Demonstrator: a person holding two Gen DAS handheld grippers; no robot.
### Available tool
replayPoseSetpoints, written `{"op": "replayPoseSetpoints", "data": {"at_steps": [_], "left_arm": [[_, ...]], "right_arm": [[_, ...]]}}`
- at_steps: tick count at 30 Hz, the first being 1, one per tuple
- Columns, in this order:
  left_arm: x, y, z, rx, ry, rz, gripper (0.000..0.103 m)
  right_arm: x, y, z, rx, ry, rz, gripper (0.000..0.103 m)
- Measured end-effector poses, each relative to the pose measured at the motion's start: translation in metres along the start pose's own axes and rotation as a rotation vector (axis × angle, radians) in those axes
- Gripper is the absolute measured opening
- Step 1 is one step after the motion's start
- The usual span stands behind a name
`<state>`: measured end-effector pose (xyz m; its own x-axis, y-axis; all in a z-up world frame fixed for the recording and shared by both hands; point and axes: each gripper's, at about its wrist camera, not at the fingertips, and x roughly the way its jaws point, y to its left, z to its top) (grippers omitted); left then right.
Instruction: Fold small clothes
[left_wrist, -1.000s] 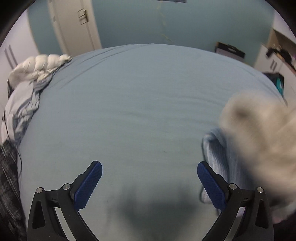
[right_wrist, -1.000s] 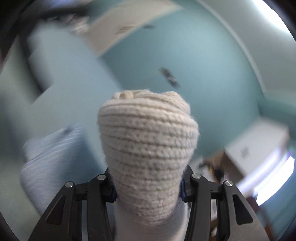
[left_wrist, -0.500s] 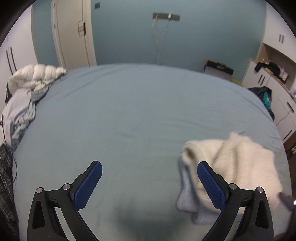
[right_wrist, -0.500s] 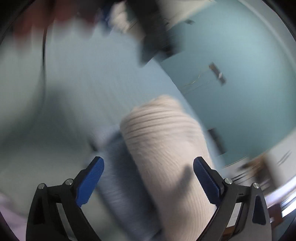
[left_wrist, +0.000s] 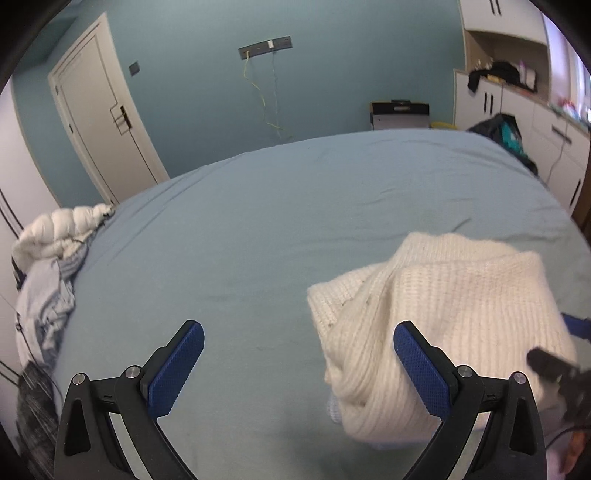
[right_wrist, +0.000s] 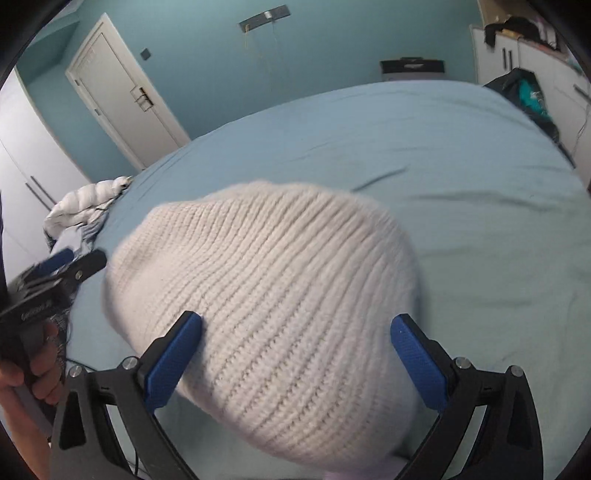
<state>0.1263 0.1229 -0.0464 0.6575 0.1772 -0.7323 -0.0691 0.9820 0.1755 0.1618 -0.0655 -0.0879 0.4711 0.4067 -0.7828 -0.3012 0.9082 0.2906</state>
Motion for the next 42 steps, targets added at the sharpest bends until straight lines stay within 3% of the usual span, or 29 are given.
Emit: {"op": "replayPoseSetpoints", "data": {"at_steps": [3,5,11,15,16,17,19,23,26,28,30,32,34,40,42], "left_arm": [[0.020,-0.012,-0.006,0.031,0.041,0.052,0.103],[0.036,-0.016,-0.012,0.044,0.075,0.088,0.103],[0.055,-0.015,-0.023,0.034,0.079,0.106,0.103],[0.065,0.000,-0.025,-0.028,0.114,0.048,0.103],[0.067,0.003,-0.025,-0.043,0.128,0.036,0.103],[0.068,0.005,-0.024,-0.049,0.134,0.029,0.103],[0.066,0.005,-0.021,-0.045,0.139,0.026,0.103],[0.047,-0.003,0.000,0.013,0.155,0.047,0.103],[0.013,-0.015,0.017,0.025,0.081,0.051,0.103],[-0.007,-0.031,0.024,0.040,0.022,0.005,0.103],[-0.011,-0.050,0.024,0.078,0.017,-0.038,0.103],[0.004,-0.075,0.017,0.137,0.071,-0.068,0.103],[0.028,-0.094,0.002,0.189,0.127,-0.030,0.103],[0.040,-0.076,-0.010,0.059,0.118,-0.106,0.103],[0.042,-0.072,-0.013,0.054,0.107,-0.116,0.103]], "right_arm": [[0.010,0.032,-0.008,-0.179,0.028,-0.170,0.101],[0.008,0.033,-0.013,-0.198,0.017,-0.190,0.101],[0.005,0.021,-0.021,-0.175,-0.014,-0.167,0.102],[-0.007,0.000,-0.015,-0.111,-0.017,-0.093,0.102],[-0.007,0.005,-0.015,-0.081,-0.036,-0.070,0.102],[-0.024,-0.003,-0.014,-0.024,-0.108,-0.046,0.102],[-0.041,-0.016,-0.016,0.044,-0.174,-0.059,0.102],[-0.060,-0.045,-0.043,0.163,-0.198,-0.154,0.102],[-0.067,-0.058,-0.069,0.215,-0.239,-0.146,0.102],[-0.072,-0.060,-0.080,0.258,-0.280,-0.118,0.102],[-0.071,-0.057,-0.090,0.258,-0.295,-0.123,0.102],[-0.071,-0.046,-0.091,0.233,-0.310,-0.126,0.102],[-0.070,-0.042,-0.092,0.215,-0.316,-0.125,0.102],[-0.077,-0.051,-0.083,0.242,-0.343,-0.127,0.102],[-0.063,-0.044,-0.081,0.203,-0.284,-0.152,0.102]]}}
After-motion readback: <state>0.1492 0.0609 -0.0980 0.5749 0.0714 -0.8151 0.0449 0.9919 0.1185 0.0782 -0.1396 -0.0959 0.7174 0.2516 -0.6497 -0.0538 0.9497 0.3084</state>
